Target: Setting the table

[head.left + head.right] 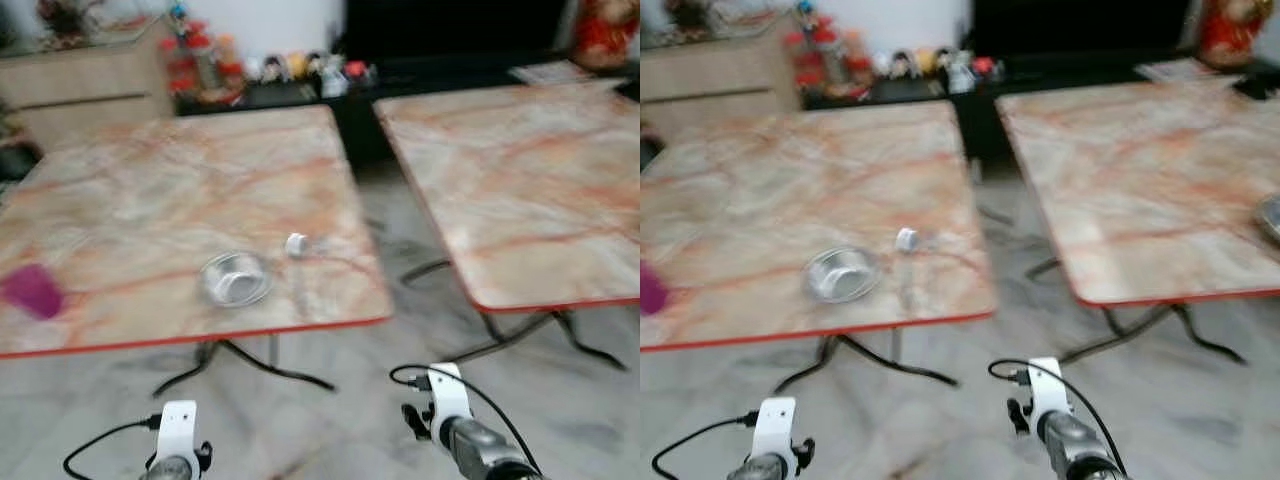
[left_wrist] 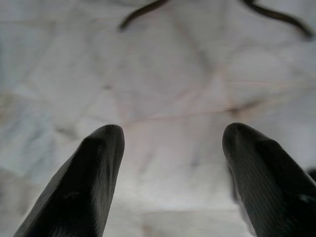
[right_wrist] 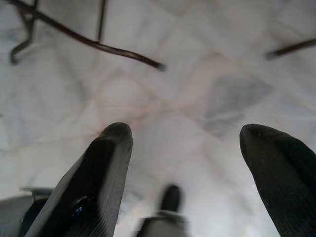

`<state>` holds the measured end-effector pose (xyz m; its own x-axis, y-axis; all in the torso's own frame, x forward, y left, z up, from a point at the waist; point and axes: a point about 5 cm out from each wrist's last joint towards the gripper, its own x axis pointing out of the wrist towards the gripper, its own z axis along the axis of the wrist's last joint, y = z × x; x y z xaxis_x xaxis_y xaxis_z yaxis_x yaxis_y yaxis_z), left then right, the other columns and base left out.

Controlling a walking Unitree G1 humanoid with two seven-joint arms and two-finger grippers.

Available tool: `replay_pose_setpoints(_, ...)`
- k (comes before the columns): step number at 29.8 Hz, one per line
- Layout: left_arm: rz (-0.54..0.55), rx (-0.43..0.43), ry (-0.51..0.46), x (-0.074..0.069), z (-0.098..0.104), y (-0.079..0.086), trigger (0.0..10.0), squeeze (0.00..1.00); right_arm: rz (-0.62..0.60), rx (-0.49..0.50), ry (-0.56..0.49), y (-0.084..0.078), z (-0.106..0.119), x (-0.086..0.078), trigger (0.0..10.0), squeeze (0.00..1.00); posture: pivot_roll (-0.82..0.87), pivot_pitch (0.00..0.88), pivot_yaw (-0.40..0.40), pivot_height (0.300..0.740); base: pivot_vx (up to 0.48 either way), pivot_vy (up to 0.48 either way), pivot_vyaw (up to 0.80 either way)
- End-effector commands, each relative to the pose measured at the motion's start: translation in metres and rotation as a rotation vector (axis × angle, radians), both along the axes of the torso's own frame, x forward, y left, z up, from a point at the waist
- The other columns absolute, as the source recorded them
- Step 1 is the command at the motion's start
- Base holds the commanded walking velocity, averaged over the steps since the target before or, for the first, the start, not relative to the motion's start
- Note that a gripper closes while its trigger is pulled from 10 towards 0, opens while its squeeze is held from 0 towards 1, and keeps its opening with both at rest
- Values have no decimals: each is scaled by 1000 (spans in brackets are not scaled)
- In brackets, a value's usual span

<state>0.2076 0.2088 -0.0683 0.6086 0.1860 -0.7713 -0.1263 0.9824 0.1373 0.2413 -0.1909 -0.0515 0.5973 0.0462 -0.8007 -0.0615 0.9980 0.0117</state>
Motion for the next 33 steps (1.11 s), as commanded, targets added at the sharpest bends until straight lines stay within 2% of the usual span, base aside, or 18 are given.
replay_pose_setpoints(1, -5, -14, 13, -1, -2, -6, 10000, 0, -20, -7, 20, -6, -3, -6, 10000, 0, -48, 0, 77, 740, 0, 480, 0)
replay_pose_setpoints(6, -4, -10, 9, -1, -2, -6, 10000, 0, -19, -6, 26, -6, -3, -7, 10000, 0, -46, 0, 76, 740, 0, 432, 0)
replay_pose_setpoints(16, -2, -26, -16, 2, 0, -7, 10000, 0, -31, 2, 23, -7, -2, -5, 10000, 0, -36, 4, 70, 740, 0, 0, 0)
replay_pose_setpoints(33, -35, -4, -18, 6, 2, -6, 10000, 0, -47, 4, 9, -7, 0, -2, 10000, 0, -29, 46, 73, 740, 0, 0, 0)
